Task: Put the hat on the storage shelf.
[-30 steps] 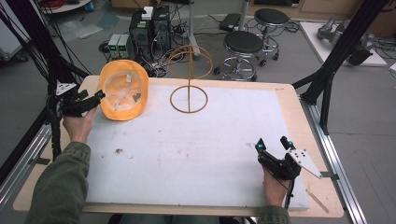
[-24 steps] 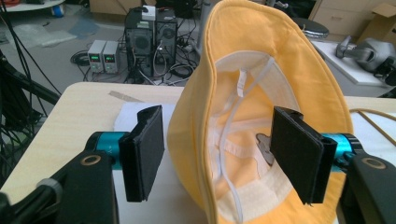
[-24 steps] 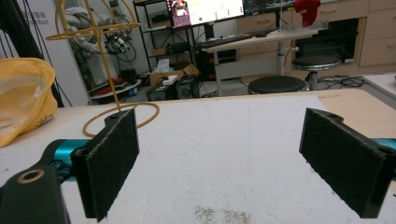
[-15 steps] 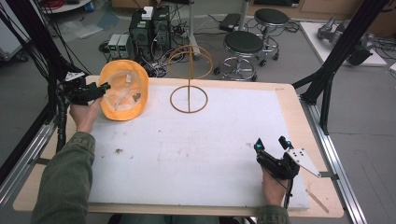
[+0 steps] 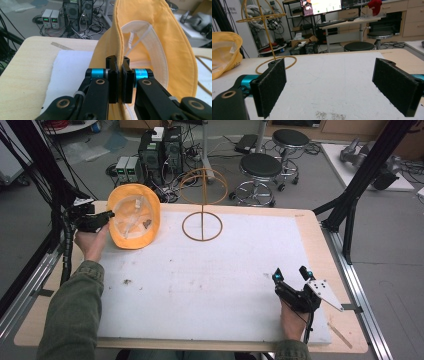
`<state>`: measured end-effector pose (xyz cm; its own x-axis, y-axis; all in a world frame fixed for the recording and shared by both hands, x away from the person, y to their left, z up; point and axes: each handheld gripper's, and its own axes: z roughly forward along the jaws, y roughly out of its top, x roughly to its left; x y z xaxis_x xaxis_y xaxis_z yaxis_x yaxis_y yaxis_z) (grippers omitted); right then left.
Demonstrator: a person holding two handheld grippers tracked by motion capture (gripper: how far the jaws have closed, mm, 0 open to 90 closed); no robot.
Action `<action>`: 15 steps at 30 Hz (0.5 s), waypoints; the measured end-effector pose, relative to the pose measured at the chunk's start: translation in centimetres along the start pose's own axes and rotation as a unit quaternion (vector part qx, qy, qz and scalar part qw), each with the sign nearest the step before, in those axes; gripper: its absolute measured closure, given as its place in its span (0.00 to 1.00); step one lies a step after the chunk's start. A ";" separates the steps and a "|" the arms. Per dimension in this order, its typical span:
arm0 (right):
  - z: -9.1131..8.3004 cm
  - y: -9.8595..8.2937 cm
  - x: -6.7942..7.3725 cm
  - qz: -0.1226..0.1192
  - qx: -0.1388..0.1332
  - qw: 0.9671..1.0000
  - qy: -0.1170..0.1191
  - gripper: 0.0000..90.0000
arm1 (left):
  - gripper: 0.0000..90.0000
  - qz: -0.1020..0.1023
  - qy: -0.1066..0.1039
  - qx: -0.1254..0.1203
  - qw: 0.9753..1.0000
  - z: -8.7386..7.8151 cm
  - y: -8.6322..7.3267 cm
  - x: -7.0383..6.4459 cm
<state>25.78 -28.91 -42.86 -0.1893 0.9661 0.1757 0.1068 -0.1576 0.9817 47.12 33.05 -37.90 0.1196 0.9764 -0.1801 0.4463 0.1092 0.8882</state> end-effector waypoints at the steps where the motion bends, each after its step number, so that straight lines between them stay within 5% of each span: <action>1: 0.0 0.0 0.0 0.000 0.000 1.000 0.000 0.12 | 0.96 -0.004 -0.002 -0.003 1.000 0.0 0.0 0.1; 15: 0.0 0.0 -0.1 0.003 -0.002 1.000 0.000 0.12 | 0.96 0.002 -0.019 -0.030 0.999 -0.5 0.3 -0.6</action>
<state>25.76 -29.04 -42.86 -0.1886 0.9651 0.1816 0.1049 -0.1641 0.9809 46.73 32.58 -37.33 0.1552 0.9693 -0.1909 0.3918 0.1171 0.9126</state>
